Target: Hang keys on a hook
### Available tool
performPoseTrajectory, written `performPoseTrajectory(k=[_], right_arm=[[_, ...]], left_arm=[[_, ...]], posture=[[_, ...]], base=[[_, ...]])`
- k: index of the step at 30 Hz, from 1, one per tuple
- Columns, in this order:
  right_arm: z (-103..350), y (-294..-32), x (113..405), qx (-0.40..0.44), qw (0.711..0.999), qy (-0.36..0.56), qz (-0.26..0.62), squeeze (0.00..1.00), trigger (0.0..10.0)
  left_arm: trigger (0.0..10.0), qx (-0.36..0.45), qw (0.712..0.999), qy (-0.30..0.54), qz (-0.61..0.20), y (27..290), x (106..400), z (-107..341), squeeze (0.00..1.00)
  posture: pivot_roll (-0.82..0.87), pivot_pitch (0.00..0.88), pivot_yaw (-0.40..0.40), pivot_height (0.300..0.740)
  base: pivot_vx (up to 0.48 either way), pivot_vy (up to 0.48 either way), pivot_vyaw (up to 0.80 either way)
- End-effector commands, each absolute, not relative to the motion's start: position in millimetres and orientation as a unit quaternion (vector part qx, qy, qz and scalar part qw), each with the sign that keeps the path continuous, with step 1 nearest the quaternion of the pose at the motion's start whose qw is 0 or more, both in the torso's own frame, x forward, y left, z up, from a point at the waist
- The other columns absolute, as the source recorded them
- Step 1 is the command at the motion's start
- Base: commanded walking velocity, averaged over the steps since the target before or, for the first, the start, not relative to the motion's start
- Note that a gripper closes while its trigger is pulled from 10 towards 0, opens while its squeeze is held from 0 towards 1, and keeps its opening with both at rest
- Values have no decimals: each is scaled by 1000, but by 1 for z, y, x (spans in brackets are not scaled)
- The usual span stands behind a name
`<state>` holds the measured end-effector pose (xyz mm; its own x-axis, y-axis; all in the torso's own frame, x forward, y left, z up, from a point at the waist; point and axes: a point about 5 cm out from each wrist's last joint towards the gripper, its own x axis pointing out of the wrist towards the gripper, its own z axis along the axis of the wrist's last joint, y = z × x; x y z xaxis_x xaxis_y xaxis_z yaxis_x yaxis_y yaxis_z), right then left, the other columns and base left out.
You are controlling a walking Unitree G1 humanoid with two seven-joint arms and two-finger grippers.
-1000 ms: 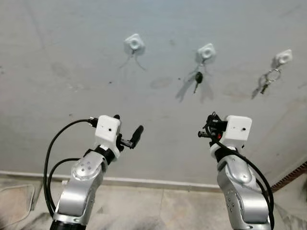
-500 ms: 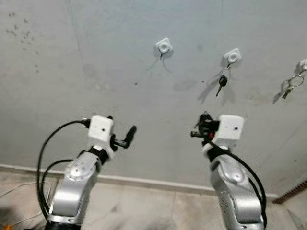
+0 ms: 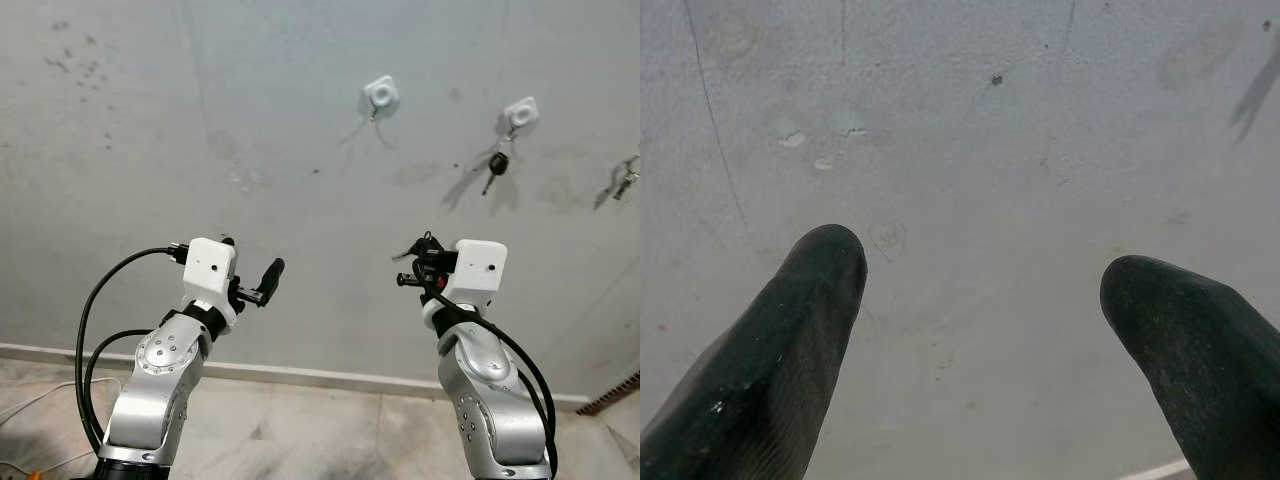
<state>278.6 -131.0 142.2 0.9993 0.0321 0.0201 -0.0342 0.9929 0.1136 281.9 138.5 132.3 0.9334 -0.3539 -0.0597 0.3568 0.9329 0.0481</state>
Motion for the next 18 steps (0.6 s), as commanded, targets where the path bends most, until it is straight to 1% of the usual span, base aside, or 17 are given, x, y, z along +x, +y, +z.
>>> performPoseTrajectory(k=[1,3,4,6,10,11,13,18], right_arm=[[146,-138,277,53,998,-18,9,0,10000],[146,-138,276,52,998,-18,10,0,10000],[146,-138,276,51,998,-18,11,0,10000],[146,-138,276,51,998,-17,11,0,10000],[145,-134,275,51,998,-16,17,0,10000],[145,-132,275,50,998,-17,22,0,10000],[146,-130,275,49,998,-18,25,0,10000],[150,-129,272,55,997,-29,42,0,10000]], left_arm=[[10000,39,983,14,-179,135,282,136,0],[10000,55,986,12,-160,139,283,135,0],[10000,75,987,3,-143,143,283,137,0],[10000,90,987,-29,-126,147,285,140,0],[10000,76,990,-24,-121,150,286,139,0],[10000,67,988,-23,-138,148,284,140,0],[10000,62,987,-23,-146,147,283,141,0],[10000,66,987,-36,-142,148,282,143,0]], posture=[[110,0,-49,740],[109,0,-50,740],[109,0,-50,740],[110,0,-50,740],[111,0,-51,740],[111,0,-51,740],[111,0,-51,740],[115,0,-50,740]], base=[[0,0,0],[0,0,0],[0,0,0],[0,0,0],[0,0,0],[0,0,0],[0,0,0],[0,0,0]])
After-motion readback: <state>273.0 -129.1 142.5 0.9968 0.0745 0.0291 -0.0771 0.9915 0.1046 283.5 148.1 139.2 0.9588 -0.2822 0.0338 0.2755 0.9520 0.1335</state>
